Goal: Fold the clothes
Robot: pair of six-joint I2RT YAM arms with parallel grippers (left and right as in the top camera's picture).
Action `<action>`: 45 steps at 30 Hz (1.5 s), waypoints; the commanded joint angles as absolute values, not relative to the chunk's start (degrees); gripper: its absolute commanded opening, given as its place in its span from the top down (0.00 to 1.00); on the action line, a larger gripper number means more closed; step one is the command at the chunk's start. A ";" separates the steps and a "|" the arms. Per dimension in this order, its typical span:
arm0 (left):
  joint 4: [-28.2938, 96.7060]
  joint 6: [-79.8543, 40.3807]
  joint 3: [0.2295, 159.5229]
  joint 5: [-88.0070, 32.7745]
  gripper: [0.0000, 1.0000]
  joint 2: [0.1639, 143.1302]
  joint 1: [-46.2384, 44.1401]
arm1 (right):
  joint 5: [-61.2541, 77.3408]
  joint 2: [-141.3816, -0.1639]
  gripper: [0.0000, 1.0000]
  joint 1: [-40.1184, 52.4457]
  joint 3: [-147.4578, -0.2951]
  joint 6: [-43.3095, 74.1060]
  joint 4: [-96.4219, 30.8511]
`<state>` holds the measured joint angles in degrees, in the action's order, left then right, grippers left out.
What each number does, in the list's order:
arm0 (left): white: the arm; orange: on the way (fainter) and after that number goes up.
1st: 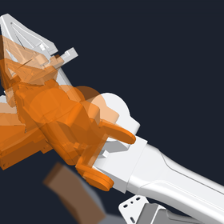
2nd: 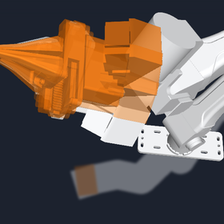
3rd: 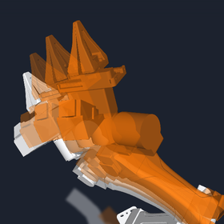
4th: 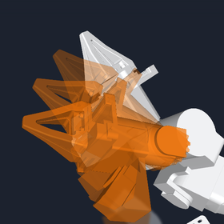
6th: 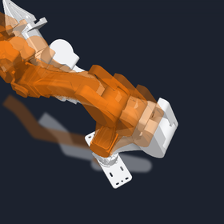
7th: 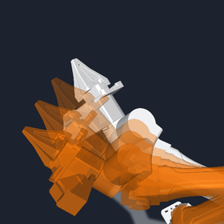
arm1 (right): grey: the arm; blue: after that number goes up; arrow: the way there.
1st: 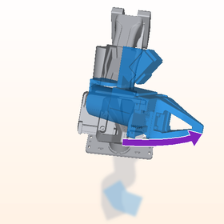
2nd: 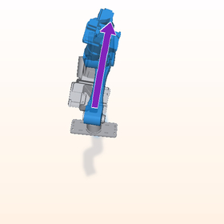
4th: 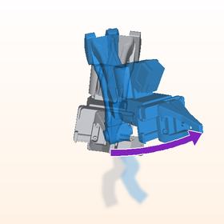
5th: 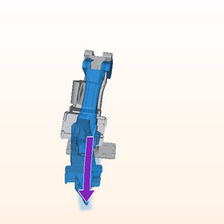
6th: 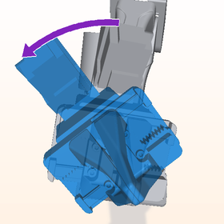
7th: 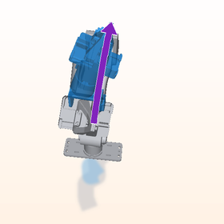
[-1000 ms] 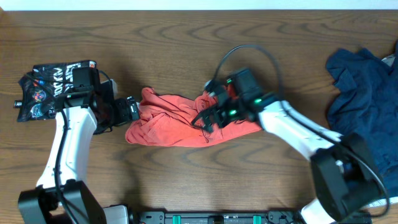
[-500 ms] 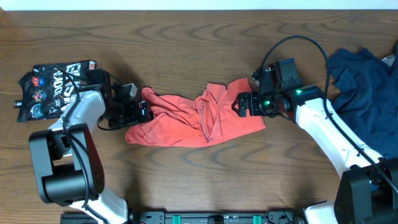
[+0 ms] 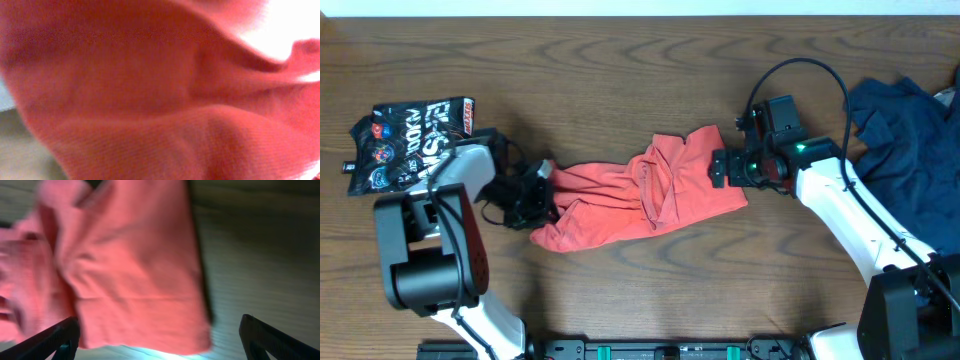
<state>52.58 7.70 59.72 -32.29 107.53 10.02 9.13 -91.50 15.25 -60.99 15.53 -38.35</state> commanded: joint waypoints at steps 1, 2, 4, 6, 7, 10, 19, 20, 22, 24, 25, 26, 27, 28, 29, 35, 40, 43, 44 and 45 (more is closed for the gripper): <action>55.07 1.28 62.41 -28.23 0.94 103.09 14.15 | 3.86 -91.94 0.01 13.43 -61.17 15.16 -39.05; 55.99 -0.12 62.89 -27.75 0.94 101.60 15.38 | 3.86 -92.29 0.01 13.21 -61.17 14.63 -39.20; 56.95 -1.74 63.13 -27.79 0.94 98.54 17.21 | 3.92 -93.08 0.06 13.17 -61.17 14.06 -39.18; 57.52 -2.04 63.13 -27.77 0.94 95.59 18.28 | 4.99 -94.24 0.13 13.82 -61.14 12.49 -38.22; 57.82 -2.04 63.13 -27.77 0.94 94.17 18.50 | 5.54 -94.98 0.16 14.26 -61.17 11.53 -37.32; 58.74 -2.04 63.13 -27.75 0.94 90.94 18.57 | 6.72 -97.38 0.33 16.21 -61.14 11.42 -33.87; 60.60 -5.98 63.64 -27.90 0.94 86.76 18.57 | 6.90 -107.07 0.55 23.75 -61.17 11.09 -21.58; 61.14 -6.66 64.12 -28.10 0.94 86.70 18.57 | 6.87 -107.96 0.57 24.25 -61.17 11.09 -21.50; 62.63 -6.83 65.52 -29.69 0.94 86.70 18.57 | 6.90 -109.80 0.66 25.23 -61.17 11.11 -21.85; 63.90 -8.36 67.29 -30.68 0.94 86.70 18.57 | 6.90 -111.00 0.70 26.20 -61.17 11.22 -22.81; 64.47 -9.50 68.42 -30.70 0.94 86.70 18.57 | 6.79 -111.50 0.70 26.76 -61.17 11.62 -23.22; 65.01 -10.50 69.43 -30.70 0.94 86.70 18.57 | 6.79 -111.68 0.70 27.20 -61.14 12.01 -23.62; 65.71 -12.01 70.67 -30.83 0.94 86.70 18.50 | 6.59 -111.68 0.71 27.77 -61.17 12.49 -24.08; 66.26 -13.06 71.64 -31.20 0.94 86.70 18.31 | 5.89 -111.66 0.71 28.36 -61.17 13.02 -24.45; 66.72 -13.63 72.58 -31.64 0.94 86.70 17.89 | 5.30 -111.61 0.71 28.86 -61.17 13.43 -24.67; 65.84 -14.11 75.50 -31.92 0.94 86.70 11.33 | 4.23 -111.48 0.68 31.97 -61.17 17.69 -26.63; 65.17 -15.75 75.64 -29.28 0.94 86.70 4.91 | 1.74 -111.48 0.67 33.45 -61.17 20.69 -27.09; 64.53 -16.23 75.64 -28.69 0.94 86.80 1.06 | 1.78 -111.48 0.66 33.45 -61.17 20.78 -27.09; 63.83 -16.51 75.61 -28.69 0.94 86.83 -0.47 | 1.80 -111.50 0.66 33.45 -61.17 20.80 -27.20; 62.76 -16.64 75.61 -28.38 0.94 86.91 -2.17 | 1.89 -111.48 0.65 33.45 -61.17 20.78 -27.29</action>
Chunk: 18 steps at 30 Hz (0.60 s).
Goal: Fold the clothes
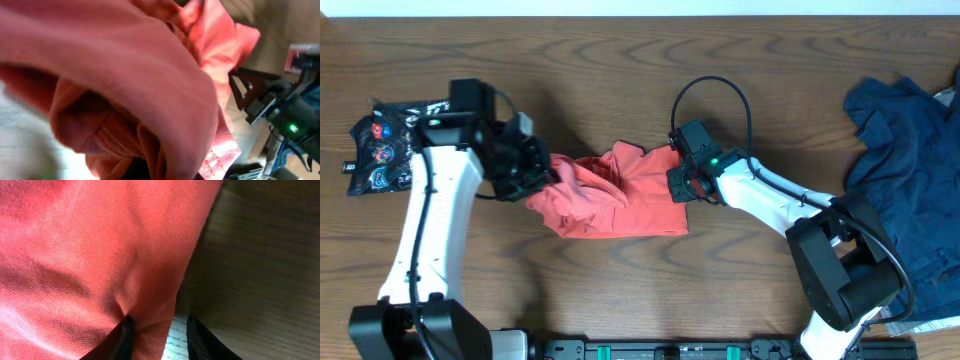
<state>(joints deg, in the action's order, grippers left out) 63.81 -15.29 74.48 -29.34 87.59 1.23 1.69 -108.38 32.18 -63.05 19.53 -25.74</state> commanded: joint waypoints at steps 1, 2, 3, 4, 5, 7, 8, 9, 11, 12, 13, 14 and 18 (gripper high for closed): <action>61.80 -16.75 75.61 -27.62 0.94 87.02 -3.70 | 1.91 -111.50 0.64 33.45 -61.17 20.78 -27.51; 60.77 -16.86 75.61 -26.48 0.94 87.24 -5.26 | 1.93 -111.48 0.63 33.45 -61.17 20.78 -27.68; 59.57 -16.86 75.61 -25.23 0.94 87.70 -7.27 | 1.96 -111.48 0.62 33.45 -61.17 20.78 -27.97; 58.87 -16.84 75.61 -24.49 0.94 88.20 -8.82 | 1.96 -111.48 0.61 33.45 -61.17 20.78 -28.34; 58.11 -16.84 75.61 -23.83 0.94 88.97 -10.57 | 1.93 -111.48 0.59 33.45 -61.17 20.80 -28.93; 56.73 -16.84 75.61 -23.31 0.93 91.00 -13.67 | 1.93 -111.48 0.57 33.45 -61.17 20.80 -29.95; 55.99 -16.88 75.61 -23.31 0.94 92.29 -15.22 | 1.93 -111.48 0.55 33.45 -61.17 20.88 -30.28; 55.27 -17.30 75.61 -23.31 0.93 93.73 -16.78 | 1.89 -111.44 0.52 33.45 -61.17 21.02 -30.46; 54.37 -18.37 75.61 -23.33 0.94 96.40 -19.40 | 1.45 -111.26 0.50 33.32 -61.19 21.04 -30.65; 54.02 -18.90 75.61 -23.44 0.93 97.95 -20.97 | 1.48 -110.98 0.50 33.12 -61.19 21.04 -30.74; 53.82 -19.03 75.61 -23.51 0.93 99.26 -22.33 | 1.48 -110.76 0.49 32.97 -61.21 21.32 -30.92; 53.63 -19.00 75.61 -23.51 0.94 100.51 -23.66 | 1.41 -110.32 0.48 32.71 -61.32 21.91 -31.42; 51.51 -18.98 75.61 -23.51 0.94 104.92 -29.21 | 0.71 -107.90 0.44 31.18 -61.93 22.28 -33.26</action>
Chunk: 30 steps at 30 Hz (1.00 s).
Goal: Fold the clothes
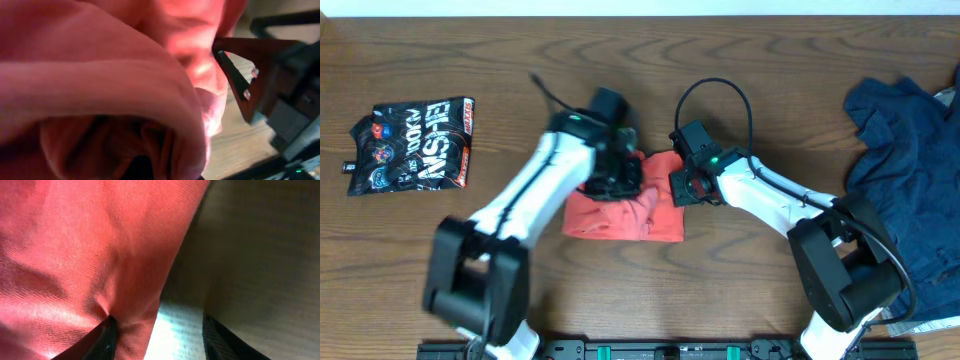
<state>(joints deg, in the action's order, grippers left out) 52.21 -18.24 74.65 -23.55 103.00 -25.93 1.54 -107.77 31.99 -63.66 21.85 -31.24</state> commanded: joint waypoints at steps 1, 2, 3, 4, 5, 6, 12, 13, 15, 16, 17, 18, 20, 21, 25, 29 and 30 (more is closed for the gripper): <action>51.05 -18.96 75.61 -23.49 0.93 105.56 -30.26 | 0.12 -107.15 0.41 30.85 -61.93 22.28 -33.52; 50.63 -18.94 75.61 -23.51 0.89 106.08 -31.40 | -0.45 -106.06 0.39 30.39 -61.95 22.28 -33.95; 50.48 -18.68 75.61 -23.51 0.77 106.26 -32.32 | -1.17 -104.75 0.39 29.76 -61.95 22.31 -34.33; 50.46 -18.28 75.64 -23.51 0.71 106.28 -32.73 | -1.56 -103.81 0.37 29.36 -61.95 22.28 -34.54; 50.78 -17.17 75.81 -23.51 0.67 105.97 -33.06 | -1.87 -102.59 0.35 28.71 -61.95 22.26 -34.59; 51.57 -15.97 76.25 -23.51 0.65 105.60 -33.08 | -1.91 -101.19 0.33 28.01 -61.98 22.22 -34.59; 62.24 -8.58 84.93 -19.70 0.60 99.70 -28.36 | 4.89 -94.26 0.33 25.28 -62.52 14.79 -34.02; 63.31 -8.60 86.11 -17.80 0.60 98.17 -26.98 | 6.17 -93.41 0.32 25.23 -62.74 13.61 -34.00; 64.38 -8.60 87.72 -14.94 0.59 94.65 -23.79 | 9.37 -92.27 0.32 25.32 -63.11 11.03 -33.76; 64.31 -8.62 87.92 -13.74 0.59 92.53 -21.76 | 11.81 -91.88 0.32 25.61 -63.13 9.21 -33.17; 64.25 -8.67 87.92 -12.51 0.59 90.50 -19.49 | 14.26 -91.68 0.32 25.96 -63.13 7.62 -32.51; 64.27 -9.08 87.90 -11.29 0.59 88.68 -17.02 | 17.15 -91.64 0.32 26.68 -63.16 5.76 -31.48; 64.47 -10.96 87.88 -9.72 0.57 86.35 -12.32 | 19.66 -91.74 0.32 28.40 -63.16 3.84 -29.47; 64.49 -11.70 87.88 -9.58 0.55 85.38 -8.93 | 19.66 -91.77 0.31 29.54 -63.16 3.11 -28.42; 64.38 -16.01 87.53 -9.63 0.49 85.21 0.99 | 18.44 -92.07 0.26 33.65 -63.13 2.00 -22.87; 64.27 -18.79 85.84 -11.00 0.47 86.17 7.60 | 14.39 -93.43 0.17 38.04 -63.16 1.69 -16.60; 64.23 -18.79 85.43 -11.57 0.48 86.35 8.45 | 14.35 -94.06 0.16 38.96 -63.13 1.50 -15.51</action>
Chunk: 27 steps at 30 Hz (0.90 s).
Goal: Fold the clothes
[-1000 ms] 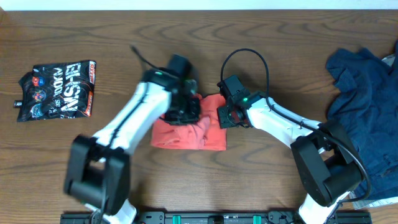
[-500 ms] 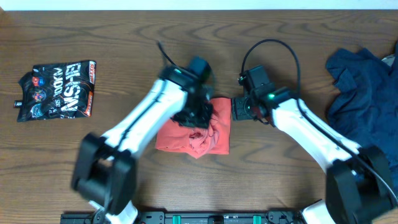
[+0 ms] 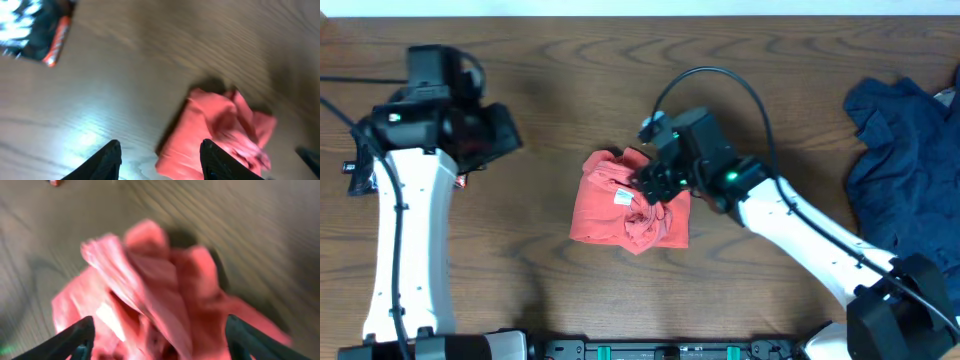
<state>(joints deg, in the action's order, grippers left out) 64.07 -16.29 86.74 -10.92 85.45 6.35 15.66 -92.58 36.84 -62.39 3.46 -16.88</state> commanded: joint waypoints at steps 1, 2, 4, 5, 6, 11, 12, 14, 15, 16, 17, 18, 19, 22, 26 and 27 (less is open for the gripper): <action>64.29 -18.79 85.19 -11.62 0.48 86.54 9.02 | 14.35 -94.89 0.14 39.86 -63.13 1.13 -14.48; 64.25 -18.76 84.95 -11.53 0.48 86.72 9.28 | 14.24 -95.77 0.14 40.47 -63.13 1.17 -13.67; 64.25 -18.76 84.75 -11.53 0.48 86.83 9.30 | 12.78 -97.91 0.14 41.56 -63.13 1.26 -12.10; 64.25 -18.76 84.71 -11.53 0.47 86.85 9.30 | 11.44 -99.13 0.15 42.09 -63.13 1.78 -11.16; 64.25 -18.76 84.71 -11.53 0.48 86.85 9.28 | 10.37 -100.20 0.15 42.41 -63.13 2.46 -10.20; 64.25 -18.74 84.71 -11.53 0.47 86.85 9.19 | 6.70 -102.69 0.96 42.48 -63.16 6.85 -8.45; 64.27 -18.76 84.68 -11.53 0.47 86.85 9.19 | 3.14 -102.17 0.99 41.95 -63.20 11.88 -9.72; 64.51 -18.76 84.68 -11.55 0.47 86.85 9.19 | -4.05 -100.62 0.99 40.49 -63.20 21.30 -12.88; 64.71 -18.74 84.66 -11.53 0.47 86.85 9.19 | -8.40 -99.37 0.99 39.29 -63.20 26.20 -15.20; 64.77 -18.74 84.60 -11.55 0.47 86.83 9.19 | -10.41 -98.70 0.99 38.46 -63.20 28.60 -16.58; 64.97 -18.74 84.58 -11.53 0.47 86.85 9.19 | -12.10 -97.69 0.96 37.26 -63.20 30.70 -18.46; 65.17 -18.74 84.58 -11.53 0.47 86.85 9.19 | -12.97 -96.95 0.92 35.97 -63.20 31.55 -20.29; 65.34 -18.74 84.58 -11.53 0.47 86.85 9.17 | -13.21 -96.36 0.91 34.74 -63.20 31.75 -22.06; 65.52 -18.72 84.53 -11.53 0.47 86.87 9.15 | -13.08 -96.23 0.91 31.86 -63.20 31.73 -27.03; 65.78 -18.68 84.53 -11.53 0.47 86.87 8.47 | -16.14 -97.36 0.73 29.67 -62.85 31.64 -36.82; 65.80 -18.57 84.53 -11.51 0.47 86.87 8.21 | -17.41 -97.43 0.72 29.50 -62.85 31.64 -38.09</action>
<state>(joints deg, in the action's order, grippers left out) 65.56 -18.22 84.82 -11.62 86.78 8.91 -11.90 -97.12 30.13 -62.81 29.63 -35.57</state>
